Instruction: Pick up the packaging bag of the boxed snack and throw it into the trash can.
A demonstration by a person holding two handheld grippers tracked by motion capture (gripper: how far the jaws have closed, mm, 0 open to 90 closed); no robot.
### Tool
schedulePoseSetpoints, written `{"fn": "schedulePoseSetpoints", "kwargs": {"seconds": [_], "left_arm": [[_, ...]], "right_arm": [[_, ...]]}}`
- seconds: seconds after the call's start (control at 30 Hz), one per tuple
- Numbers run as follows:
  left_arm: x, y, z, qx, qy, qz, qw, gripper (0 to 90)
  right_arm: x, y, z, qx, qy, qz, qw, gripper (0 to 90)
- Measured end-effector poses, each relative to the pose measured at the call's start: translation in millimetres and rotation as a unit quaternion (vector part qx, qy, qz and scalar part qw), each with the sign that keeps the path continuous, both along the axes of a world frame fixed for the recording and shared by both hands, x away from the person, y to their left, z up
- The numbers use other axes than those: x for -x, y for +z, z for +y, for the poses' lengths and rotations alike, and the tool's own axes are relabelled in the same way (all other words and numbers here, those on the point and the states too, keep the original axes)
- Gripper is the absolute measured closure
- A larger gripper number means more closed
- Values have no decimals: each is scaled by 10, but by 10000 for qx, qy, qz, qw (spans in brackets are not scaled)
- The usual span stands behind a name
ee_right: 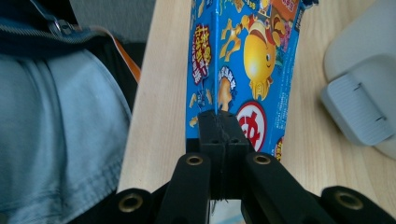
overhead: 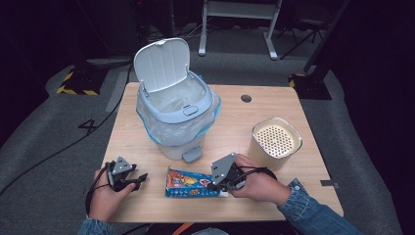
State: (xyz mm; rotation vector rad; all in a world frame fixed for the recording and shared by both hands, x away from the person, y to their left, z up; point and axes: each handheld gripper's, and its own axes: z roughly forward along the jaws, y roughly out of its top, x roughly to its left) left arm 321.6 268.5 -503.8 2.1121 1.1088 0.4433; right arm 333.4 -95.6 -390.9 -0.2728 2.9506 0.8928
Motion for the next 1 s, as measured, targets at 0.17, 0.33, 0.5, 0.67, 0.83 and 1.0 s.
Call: {"fn": "schedulePoseSetpoints", "kwargs": {"seconds": [0.17,0.33,0.5,0.67,0.83,1.0], "left_arm": [[0,-1,-1,10,9,-3,10000,415],[0,0,0,1,4,4,10000,416],[-1,-1,1,22,6,6,10000,416],[0,0,0,0,-1,-2,10000,416],[0,0,0,-1,-2,-1,10000,416],[0,0,0,-4,0,-5,10000,416]], "right_arm": [[-29,147,-141,-727,-132,195,9971,900],[-94,257,-282,-1337,-282,332,9901,900],[-118,364,-376,-1706,-282,386,9842,900],[-139,467,-461,-2071,-174,501,9769,900],[-181,593,-550,-2537,-138,661,9649,900],[-238,746,-615,-2989,-204,636,9520,900]]}}
